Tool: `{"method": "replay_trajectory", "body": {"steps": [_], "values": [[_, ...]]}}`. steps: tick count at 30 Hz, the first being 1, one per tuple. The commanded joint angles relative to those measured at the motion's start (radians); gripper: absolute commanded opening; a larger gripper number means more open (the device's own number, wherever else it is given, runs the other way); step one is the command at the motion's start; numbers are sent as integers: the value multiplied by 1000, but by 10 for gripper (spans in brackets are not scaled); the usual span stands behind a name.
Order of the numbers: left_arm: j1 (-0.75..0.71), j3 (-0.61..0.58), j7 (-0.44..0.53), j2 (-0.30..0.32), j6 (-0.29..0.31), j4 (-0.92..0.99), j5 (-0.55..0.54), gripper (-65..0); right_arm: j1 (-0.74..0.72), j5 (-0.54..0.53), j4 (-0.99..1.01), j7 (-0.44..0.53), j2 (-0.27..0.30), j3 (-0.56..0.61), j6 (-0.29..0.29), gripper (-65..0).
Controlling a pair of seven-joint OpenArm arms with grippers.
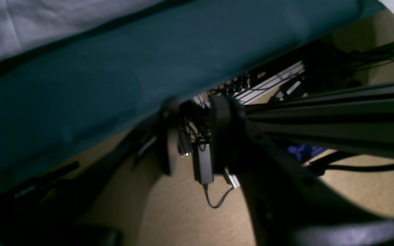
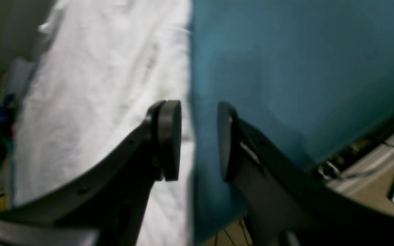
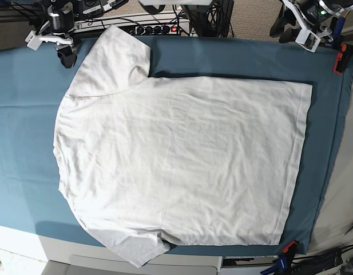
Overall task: Fold the T-shirt properly
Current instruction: 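Move both grippers down to the shirt's shoulder corners by the collar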
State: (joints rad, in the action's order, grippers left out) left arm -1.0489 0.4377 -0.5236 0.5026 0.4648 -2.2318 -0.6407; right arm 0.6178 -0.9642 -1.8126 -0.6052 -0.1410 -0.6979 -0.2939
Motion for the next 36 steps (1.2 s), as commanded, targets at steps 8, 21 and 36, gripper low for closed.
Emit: {"method": "replay_trajectory", "body": {"steps": [8,21,36], "values": [[10,5,21,10,4,-15,-1,-477,-16,-6,132,8,2,156,-29,-464],[134,5,-67,10,-154,-15,-65,-477,23,54,132,-48,6,290,-114,-650],[482,139,-164,3,-228,356,-289,-445,23,76,132,-46,5,290,-114,-650]]}}
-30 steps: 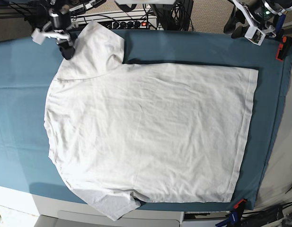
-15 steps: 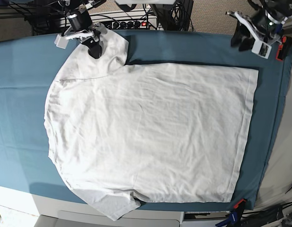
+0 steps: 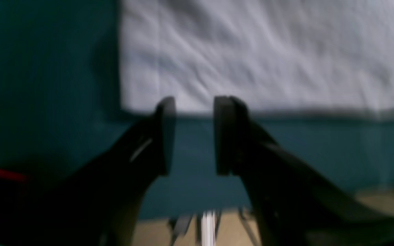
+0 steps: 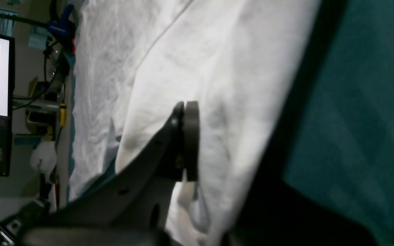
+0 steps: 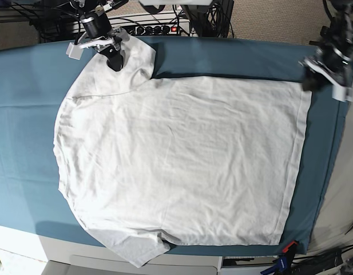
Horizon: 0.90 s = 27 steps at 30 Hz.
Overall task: Fold the T-shirt properly
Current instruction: 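Move both grippers down to the shirt's shoulder corners by the collar, then grasp the shirt's shoulder edges with both grippers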
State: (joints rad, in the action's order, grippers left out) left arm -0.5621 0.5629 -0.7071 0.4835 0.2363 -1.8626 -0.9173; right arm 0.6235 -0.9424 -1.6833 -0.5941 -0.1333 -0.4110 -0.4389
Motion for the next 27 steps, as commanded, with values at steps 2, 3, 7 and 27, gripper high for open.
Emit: {"method": "replay_trajectory", "body": {"steps": [2,3,7,27], "values": [[12,96,-1,30,1,13,-65,-446,17,55,2,-57,-3,3,31,-650],[14,131,-4,38,16,24,-82,-446,17,55,2,-57,-3,3,31,-650],[14,200,-42,72,59,106,-192,-446,16,54,2,-56,-3,4,31,-650],[201,-54,-218,148,290,516,-516,-448,16,53,2,-53,-3,4,31,-650]]}}
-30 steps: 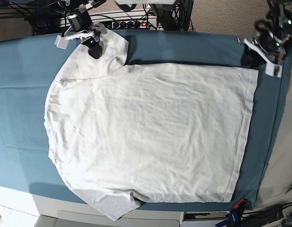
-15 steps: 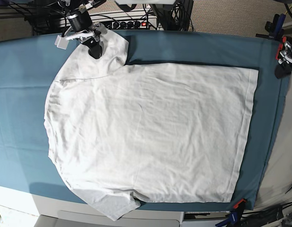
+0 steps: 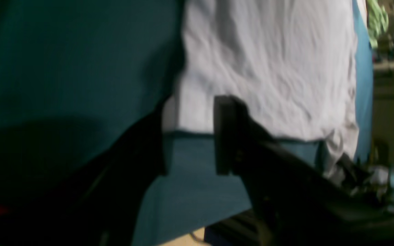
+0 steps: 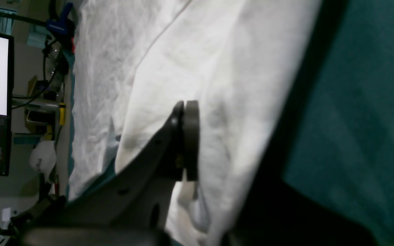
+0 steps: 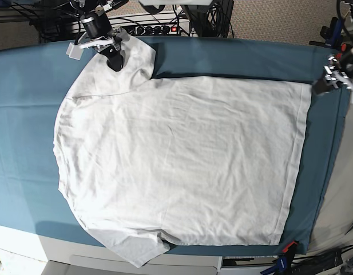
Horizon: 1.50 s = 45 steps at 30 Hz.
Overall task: Fold the T-shirt properly
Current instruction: 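Grasp the shirt's shoulder edges with both grippers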
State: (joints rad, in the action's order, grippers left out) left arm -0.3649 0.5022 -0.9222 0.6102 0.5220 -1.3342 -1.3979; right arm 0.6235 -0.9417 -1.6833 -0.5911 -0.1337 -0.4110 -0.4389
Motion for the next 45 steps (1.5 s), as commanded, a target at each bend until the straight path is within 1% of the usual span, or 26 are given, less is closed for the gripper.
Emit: {"method": "replay_trajectory", "body": {"steps": [1,4,12,14,15,18,22,25,29,31,36,41,45], "values": [[13,-21,-1,21,3,-13,-25,-448,16,53,2,-56,-3,3,31,-650],[31,-72,2,19,3,-12,-8,-448,16,52,2,-56,-3,3,31,-650],[30,-77,-4,17,4,-12,-8,-448,17,52,2,-53,-3,4,31,-650],[32,-76,0,24,29,-12,14,-448,16,52,2,-52,-3,4,30,-650],[33,-76,5,30,29,-12,35,-447,17,52,2,-52,-3,4,31,-650],[34,-66,27,44,3,-12,79,-447,16,52,2,-51,-3,4,31,-650],[44,-26,47,44,-32,-15,144,-443,16,52,2,-47,-3,4,30,-650],[53,0,52,47,-32,-19,164,-443,16,52,2,-46,-3,4,30,-650],[52,0,56,55,-34,-23,171,-443,16,52,2,-45,-2,4,30,-650],[52,-3,57,55,-63,-23,172,-443,16,52,2,-45,-3,4,30,-650],[52,-7,55,55,-62,-23,171,-443,16,52,2,-45,-2,4,30,-650],[52,-70,50,53,-61,-23,164,-443,16,52,2,-46,-2,4,29,-650],[52,-81,48,49,-56,-23,156,-443,16,52,2,-46,-2,4,28,-650]]}}
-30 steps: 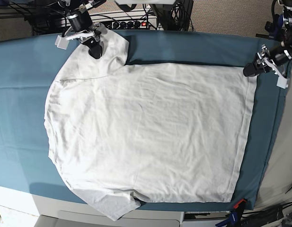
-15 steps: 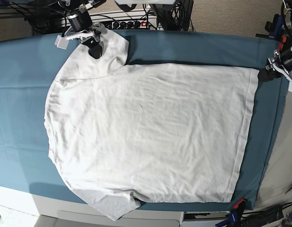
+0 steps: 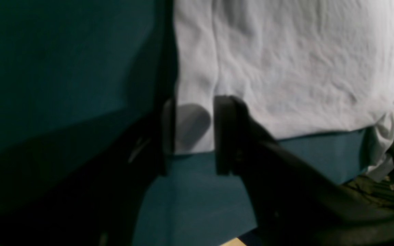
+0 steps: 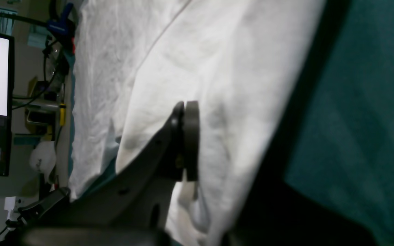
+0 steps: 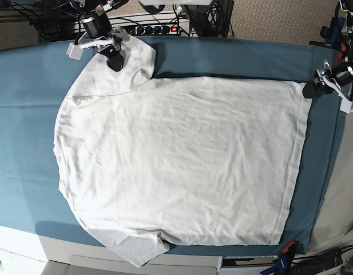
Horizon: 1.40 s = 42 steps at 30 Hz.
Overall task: Fold the T-shirt properly
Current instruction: 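Grasp the shirt's shoulder edges with both grippers, then lift the shoulder edges and pull the shirt toward the robot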
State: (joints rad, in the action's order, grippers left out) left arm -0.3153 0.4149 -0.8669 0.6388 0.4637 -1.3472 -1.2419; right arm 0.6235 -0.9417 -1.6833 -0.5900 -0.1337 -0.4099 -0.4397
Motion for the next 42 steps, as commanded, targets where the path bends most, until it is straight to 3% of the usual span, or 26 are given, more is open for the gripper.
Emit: {"method": "replay_trajectory", "body": {"steps": [1,18,20,24,29,35,42], "values": [[2,6,-8,21,5,-10,0,-443,16,52,2,-47,-2,3,28,-650],[-3,4,-61,21,31,-10,-60,-444,16,53,2,-50,-2,3,28,-650],[-3,3,-61,21,31,-10,-61,-477,16,53,2,-50,-2,3,27,-650],[-3,3,-57,21,31,-10,-72,-650,16,53,2,-50,-2,2,27,-650],[-3,3,-53,37,31,-10,-71,-650,23,53,1,-69,-2,2,-37,-650],[-27,7,-61,66,31,-14,-78,-650,111,53,-61,-73,46,-11,-39,-650],[-146,9,-61,65,31,-106,-90,-650,243,46,-199,-74,104,-116,-39,-650]]}}
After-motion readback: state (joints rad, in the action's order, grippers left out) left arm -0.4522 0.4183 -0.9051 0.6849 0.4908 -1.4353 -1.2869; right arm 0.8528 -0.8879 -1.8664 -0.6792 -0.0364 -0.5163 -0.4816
